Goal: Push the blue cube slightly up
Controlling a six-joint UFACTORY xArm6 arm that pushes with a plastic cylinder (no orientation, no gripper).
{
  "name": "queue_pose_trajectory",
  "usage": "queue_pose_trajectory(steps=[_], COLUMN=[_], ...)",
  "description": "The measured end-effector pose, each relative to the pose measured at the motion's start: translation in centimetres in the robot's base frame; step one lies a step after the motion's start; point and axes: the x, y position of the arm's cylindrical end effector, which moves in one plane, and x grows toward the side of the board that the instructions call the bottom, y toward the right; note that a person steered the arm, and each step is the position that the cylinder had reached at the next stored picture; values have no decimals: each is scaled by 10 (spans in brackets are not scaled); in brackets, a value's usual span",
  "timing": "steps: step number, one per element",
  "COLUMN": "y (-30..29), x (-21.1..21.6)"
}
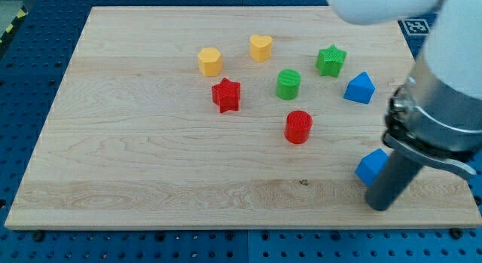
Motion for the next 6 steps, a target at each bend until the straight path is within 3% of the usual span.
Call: queue_pose_trajectory(steps=[4, 6], y=[21, -4], x=[-44, 0])
